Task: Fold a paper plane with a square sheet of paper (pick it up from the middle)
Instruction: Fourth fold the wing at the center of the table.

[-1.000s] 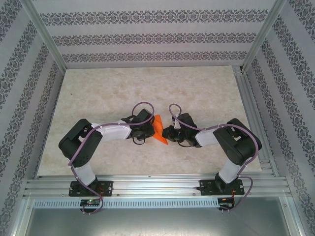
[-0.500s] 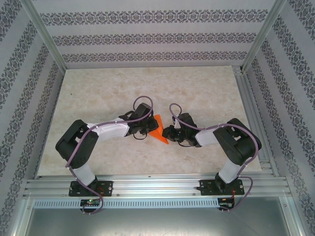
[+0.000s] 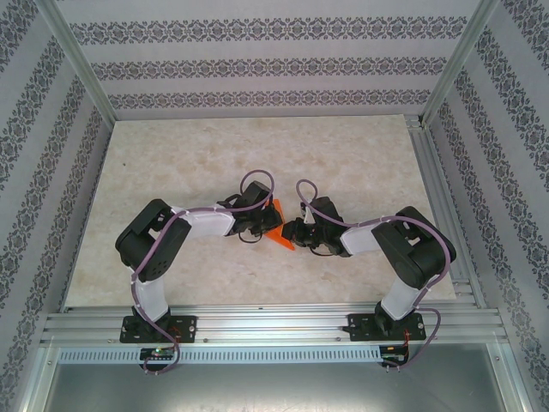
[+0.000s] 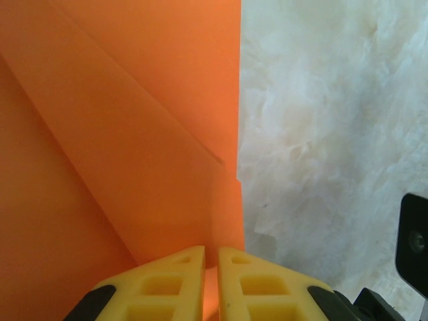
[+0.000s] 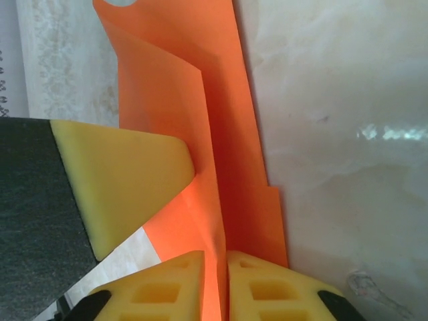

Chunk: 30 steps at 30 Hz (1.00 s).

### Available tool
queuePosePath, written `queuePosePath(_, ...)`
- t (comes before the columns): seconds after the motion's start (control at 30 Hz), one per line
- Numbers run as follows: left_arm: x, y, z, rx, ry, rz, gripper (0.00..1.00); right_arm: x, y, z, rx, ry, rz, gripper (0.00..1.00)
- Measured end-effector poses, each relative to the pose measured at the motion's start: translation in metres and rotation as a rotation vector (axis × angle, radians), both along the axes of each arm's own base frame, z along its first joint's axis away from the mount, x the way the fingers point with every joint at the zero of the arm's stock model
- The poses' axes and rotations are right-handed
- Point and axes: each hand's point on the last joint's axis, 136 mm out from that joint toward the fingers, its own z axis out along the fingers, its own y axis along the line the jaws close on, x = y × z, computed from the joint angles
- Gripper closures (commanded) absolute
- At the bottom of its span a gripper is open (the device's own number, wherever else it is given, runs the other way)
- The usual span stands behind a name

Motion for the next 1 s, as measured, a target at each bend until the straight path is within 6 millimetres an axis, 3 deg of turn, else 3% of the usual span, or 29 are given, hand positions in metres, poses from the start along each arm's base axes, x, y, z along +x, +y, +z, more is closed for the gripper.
queuePosePath(0.37, 0.002, -0.002, -0.002, -0.001, -0.002, 0.000, 0.85, -0.010, -0.012, 0.025, -0.052, -0.074, 0.037, 0.75)
queuePosePath(0.63, 0.004, -0.004, -0.004, -0.001, 0.002, -0.002, 0.86, -0.023, -0.025, 0.008, -0.167, -0.038, 0.073, 0.73)
queuePosePath(1.0, 0.004, -0.004, -0.004, -0.003, 0.003, -0.004, 0.86, -0.020, -0.025, 0.002, -0.203, -0.034, 0.090, 0.91)
